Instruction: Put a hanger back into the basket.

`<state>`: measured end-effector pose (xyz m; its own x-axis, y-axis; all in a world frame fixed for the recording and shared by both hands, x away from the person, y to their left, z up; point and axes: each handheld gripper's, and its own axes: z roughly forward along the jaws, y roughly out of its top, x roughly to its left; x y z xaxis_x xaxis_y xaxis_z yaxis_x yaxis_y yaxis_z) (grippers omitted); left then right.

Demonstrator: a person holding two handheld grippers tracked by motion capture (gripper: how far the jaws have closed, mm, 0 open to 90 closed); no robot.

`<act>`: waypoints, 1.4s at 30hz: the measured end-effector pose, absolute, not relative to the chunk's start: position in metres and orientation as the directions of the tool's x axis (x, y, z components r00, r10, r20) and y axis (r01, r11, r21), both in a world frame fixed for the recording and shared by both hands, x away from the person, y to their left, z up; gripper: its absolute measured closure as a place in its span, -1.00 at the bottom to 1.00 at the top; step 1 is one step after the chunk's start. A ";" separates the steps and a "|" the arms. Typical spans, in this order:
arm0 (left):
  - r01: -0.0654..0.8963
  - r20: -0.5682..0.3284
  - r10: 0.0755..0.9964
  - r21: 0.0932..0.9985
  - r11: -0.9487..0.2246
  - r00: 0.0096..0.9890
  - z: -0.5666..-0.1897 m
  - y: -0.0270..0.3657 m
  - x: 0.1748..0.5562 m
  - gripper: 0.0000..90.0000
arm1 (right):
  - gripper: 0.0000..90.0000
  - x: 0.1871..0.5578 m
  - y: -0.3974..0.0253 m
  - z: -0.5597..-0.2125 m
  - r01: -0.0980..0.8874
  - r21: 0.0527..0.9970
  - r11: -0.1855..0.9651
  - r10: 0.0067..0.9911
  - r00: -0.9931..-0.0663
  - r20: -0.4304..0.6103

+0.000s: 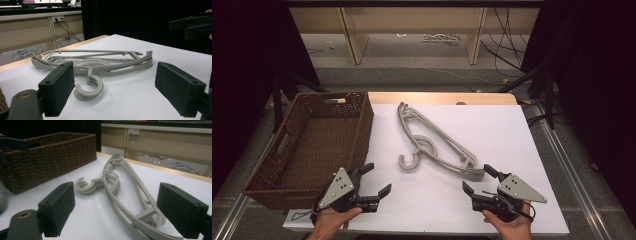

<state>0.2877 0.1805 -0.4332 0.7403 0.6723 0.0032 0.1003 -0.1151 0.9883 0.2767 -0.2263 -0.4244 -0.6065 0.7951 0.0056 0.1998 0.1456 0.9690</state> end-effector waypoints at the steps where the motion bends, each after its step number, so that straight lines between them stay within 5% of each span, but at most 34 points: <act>1: 0.100 0.003 0.673 0.988 -0.115 0.740 -0.433 0.180 0.288 -0.65 | -0.65 0.277 -0.227 -0.424 0.202 0.968 0.149 0.796 -0.606 0.004; 9: 0.091 0.026 0.668 0.986 -0.140 0.744 -0.434 0.178 0.288 -0.65 | -0.64 0.283 -0.223 -0.425 0.211 0.959 0.187 0.787 -0.617 -0.017; 19: 0.086 0.041 0.658 0.983 -0.160 0.752 -0.435 0.176 0.288 -0.65 | -0.54 0.312 -0.202 -0.426 0.259 0.874 0.411 0.712 -0.691 -0.130; 42: 0.109 0.031 0.666 0.980 -0.168 0.746 -0.437 0.176 0.290 -0.64 | 0.04 0.392 -0.152 -0.439 0.311 0.657 0.687 0.558 -0.804 -0.204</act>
<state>0.2900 0.1762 -0.4370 0.7458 0.6655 0.0309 0.1089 -0.1676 0.9798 0.3920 -0.1524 -0.4391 -0.8040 0.5584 -0.2043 0.3106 0.6874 0.6565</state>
